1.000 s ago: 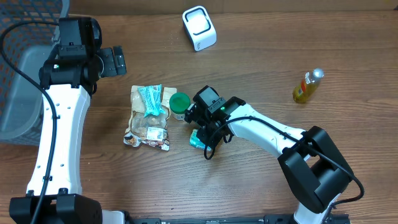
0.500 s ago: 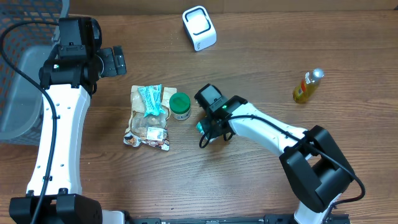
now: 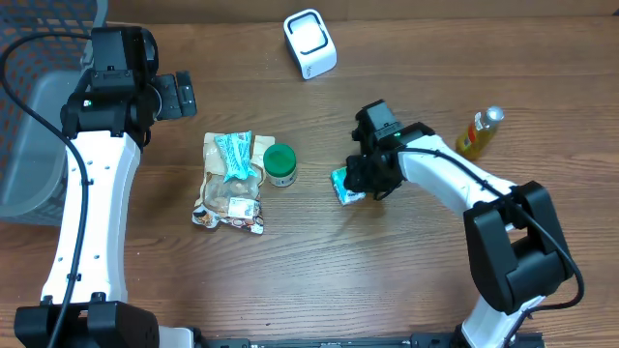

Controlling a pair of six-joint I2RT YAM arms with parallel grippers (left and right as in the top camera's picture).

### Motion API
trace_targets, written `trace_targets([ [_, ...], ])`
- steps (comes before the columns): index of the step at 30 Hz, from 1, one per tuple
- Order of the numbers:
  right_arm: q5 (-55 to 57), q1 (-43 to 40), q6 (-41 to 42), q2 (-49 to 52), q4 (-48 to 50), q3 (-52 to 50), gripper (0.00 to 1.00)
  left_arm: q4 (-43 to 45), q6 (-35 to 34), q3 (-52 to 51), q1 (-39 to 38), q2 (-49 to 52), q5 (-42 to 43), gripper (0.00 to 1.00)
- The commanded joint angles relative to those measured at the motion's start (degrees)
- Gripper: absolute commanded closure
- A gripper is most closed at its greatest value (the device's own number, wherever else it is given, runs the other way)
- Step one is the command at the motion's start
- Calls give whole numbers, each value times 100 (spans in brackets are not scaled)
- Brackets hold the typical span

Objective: Scan the item barcode

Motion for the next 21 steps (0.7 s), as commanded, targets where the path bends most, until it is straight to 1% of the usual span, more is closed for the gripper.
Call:
trace_targets([
  [1,-345,-59,-149,-111,17,157,73,7,44,39,-17,4,-57,0],
  [12,-37,-63,-321,-111,136,155,70,7,44,39,-13,4,-57,0],
  [14,42,-63,-358,-111,109,149,65,7,44,39,-13,4,-57,0],
  [16,221,-63,-356,-111,90,140,65,7,44,39,-13,4,-57,0],
  [21,245,-63,-356,-111,96,129,66,7,44,39,-13,4,-57,0],
])
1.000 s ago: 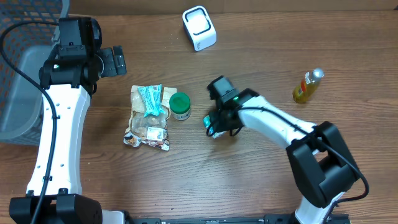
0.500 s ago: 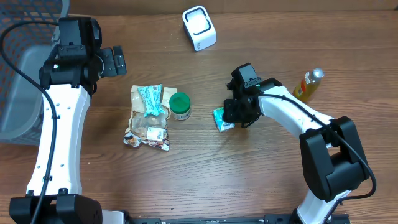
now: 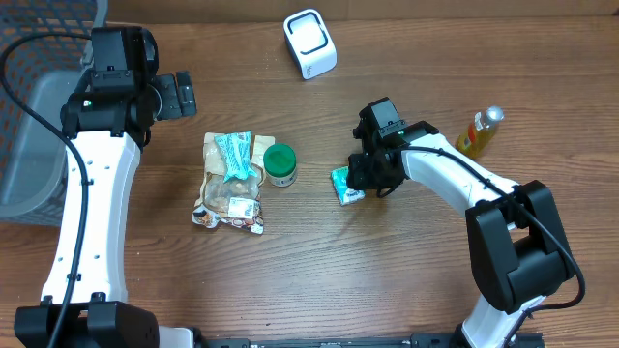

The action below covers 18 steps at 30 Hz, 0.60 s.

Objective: Scan the item barcode

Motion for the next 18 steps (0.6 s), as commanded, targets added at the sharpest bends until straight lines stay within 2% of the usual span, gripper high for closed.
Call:
trace_targets([
  [1,133,-2,-44,-111,17,129,66,7,42,39,-13,4,-55,1],
  [6,76,0,-31,-111,-48,107,66,7,42,39,-13,4,-55,1],
  [14,-1318,0,-20,-111,-352,48,66,7,42,39,-15,4,-55,0],
  [18,-1379,0,-24,-111,-337,50,66,7,42,39,-15,4,-55,0],
])
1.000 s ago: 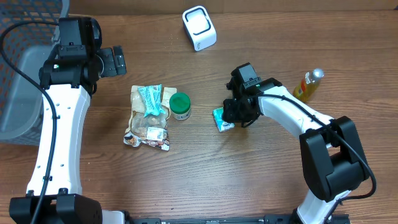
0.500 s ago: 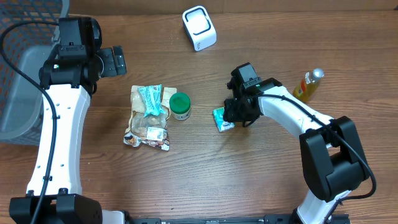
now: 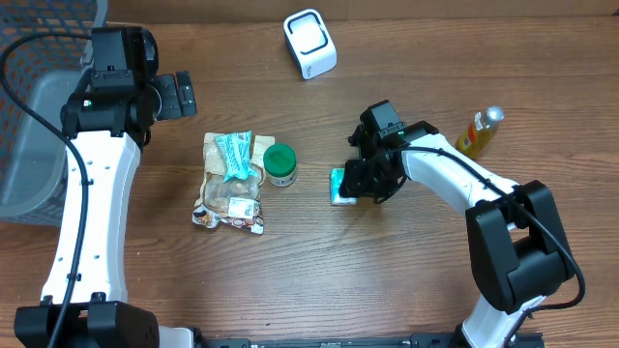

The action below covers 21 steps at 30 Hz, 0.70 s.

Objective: Scan the item barcode

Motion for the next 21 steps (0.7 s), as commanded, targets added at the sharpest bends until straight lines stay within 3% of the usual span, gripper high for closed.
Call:
trace_targets([
  [1,-291,-2,-7,-111,55,50,66,7,42,39,-15,4,-55,0],
  [6,411,-22,57,-111,299,48,66,7,42,39,-15,4,-55,0],
  [9,741,-22,535,-111,334,48,66,7,42,39,-15,4,-55,0],
  [21,732,-20,627,-111,376,48,66,7,42,39,-13,4,-55,1],
])
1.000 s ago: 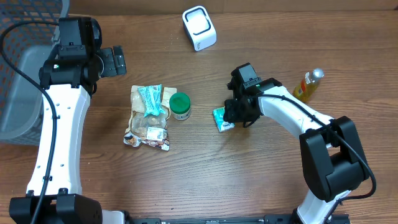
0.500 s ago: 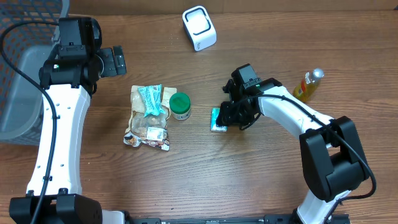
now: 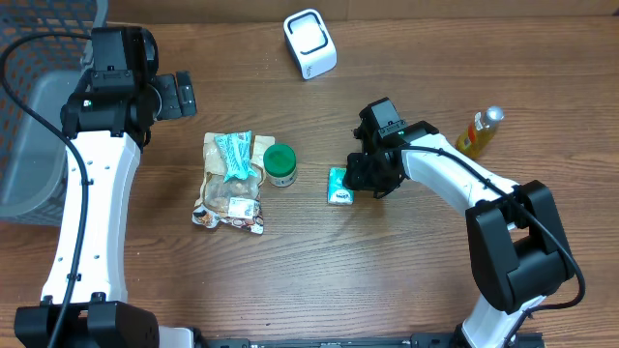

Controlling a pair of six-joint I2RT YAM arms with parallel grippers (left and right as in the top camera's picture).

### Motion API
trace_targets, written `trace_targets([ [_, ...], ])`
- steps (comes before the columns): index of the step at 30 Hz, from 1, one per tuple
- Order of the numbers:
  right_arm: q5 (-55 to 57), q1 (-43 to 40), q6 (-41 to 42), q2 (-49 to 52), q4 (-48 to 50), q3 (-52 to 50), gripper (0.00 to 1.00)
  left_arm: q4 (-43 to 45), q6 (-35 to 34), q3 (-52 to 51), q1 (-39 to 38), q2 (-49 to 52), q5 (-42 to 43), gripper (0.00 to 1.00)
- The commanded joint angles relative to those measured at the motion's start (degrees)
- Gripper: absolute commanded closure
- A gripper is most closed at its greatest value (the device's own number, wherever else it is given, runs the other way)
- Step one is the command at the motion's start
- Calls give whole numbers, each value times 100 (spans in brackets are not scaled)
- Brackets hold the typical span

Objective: Scan the item barcode

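A small teal packet [image 3: 339,186] lies on the wooden table, just left of my right gripper [image 3: 362,178]. The gripper points down beside the packet's right edge; the arm's dark body hides its fingers, so I cannot tell if they hold the packet. The white barcode scanner [image 3: 309,43] stands at the back centre. Far off at the upper left, my left gripper [image 3: 182,95] hovers and points right; its jaw state is unclear from above.
A pile of snack bags [image 3: 230,181] and a green-lidded jar [image 3: 280,164] lie left of the packet. A yellow bottle [image 3: 481,131] lies at the right. A grey bin [image 3: 34,145] sits at the left edge.
The teal packet now lies flatter, showing more of its face, slightly clear of the right gripper. The gripper has edged a little to the right. The left arm is unchanged.
The right gripper sat over the teal packet, which lay tilted under it. The packet then shifted slightly left, and later stood narrower at the gripper's left side. Now it lies flat beside the gripper. The left arm stayed still throughout.
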Motion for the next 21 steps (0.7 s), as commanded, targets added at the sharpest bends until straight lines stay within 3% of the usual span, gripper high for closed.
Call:
trace_targets([
  [1,79,-20,70,-111,44,48,66,7,42,39,-13,4,-55,0],
  [21,-203,-15,216,-111,44,48,66,7,42,39,-13,4,-55,0],
])
